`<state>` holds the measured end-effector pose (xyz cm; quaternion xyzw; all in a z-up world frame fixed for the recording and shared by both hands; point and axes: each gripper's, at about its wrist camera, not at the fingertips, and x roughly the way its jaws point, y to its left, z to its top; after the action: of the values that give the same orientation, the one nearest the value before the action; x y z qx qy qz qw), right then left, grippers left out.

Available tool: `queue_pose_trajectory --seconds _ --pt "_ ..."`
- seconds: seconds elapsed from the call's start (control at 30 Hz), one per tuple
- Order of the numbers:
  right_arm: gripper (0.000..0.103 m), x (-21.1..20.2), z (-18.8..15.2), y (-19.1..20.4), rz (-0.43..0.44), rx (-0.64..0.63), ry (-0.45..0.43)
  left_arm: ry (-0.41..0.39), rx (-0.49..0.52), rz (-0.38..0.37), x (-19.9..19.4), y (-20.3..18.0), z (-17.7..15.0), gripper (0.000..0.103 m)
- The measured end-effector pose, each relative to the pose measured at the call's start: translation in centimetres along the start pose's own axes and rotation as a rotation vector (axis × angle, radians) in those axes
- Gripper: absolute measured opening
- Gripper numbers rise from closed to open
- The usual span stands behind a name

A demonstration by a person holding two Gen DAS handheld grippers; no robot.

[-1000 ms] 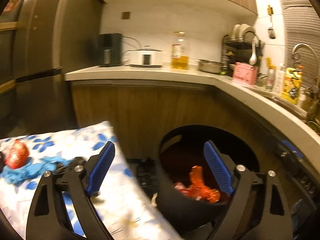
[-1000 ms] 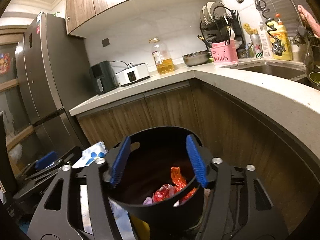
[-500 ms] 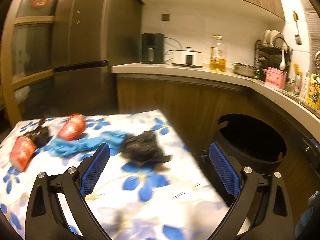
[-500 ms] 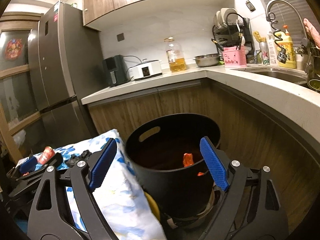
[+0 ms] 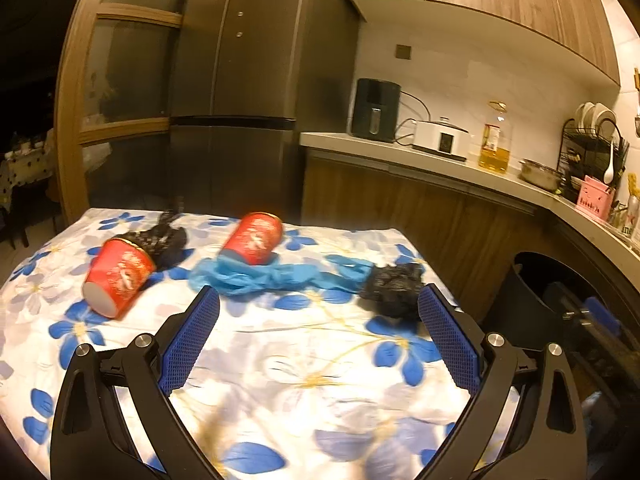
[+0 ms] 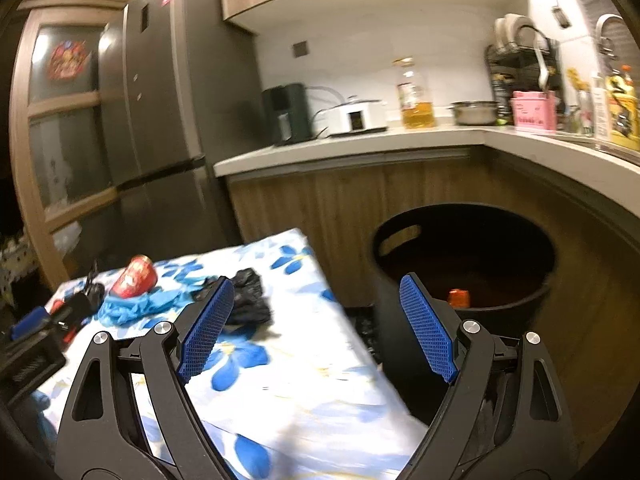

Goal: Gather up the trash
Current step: 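Move both tools back over the table toward the black bag and blue glove, then grasp the black plastic bag with the right tool while the left tool grasps the blue glove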

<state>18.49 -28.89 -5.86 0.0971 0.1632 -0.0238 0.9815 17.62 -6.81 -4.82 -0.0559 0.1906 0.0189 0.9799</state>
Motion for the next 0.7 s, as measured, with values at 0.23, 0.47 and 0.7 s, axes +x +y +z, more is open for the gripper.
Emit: queue_pose_trajectory --seconds 0.23,0.47,0.7 --pt "0.084 4.9 -0.6 4.4 0.049 -0.047 0.07 -0.019 -0.037 0.06 0.2 3.9 0.4 0.095" --pt "0.084 10.3 -0.6 7.5 0.068 -0.07 0.134 -0.026 -0.07 0.101 0.8 6.6 0.9 0.095" --pt "0.061 13.9 -1.8 7.8 0.083 -0.065 0.254 -0.03 -0.094 0.1 1.7 7.8 1.5 0.095"
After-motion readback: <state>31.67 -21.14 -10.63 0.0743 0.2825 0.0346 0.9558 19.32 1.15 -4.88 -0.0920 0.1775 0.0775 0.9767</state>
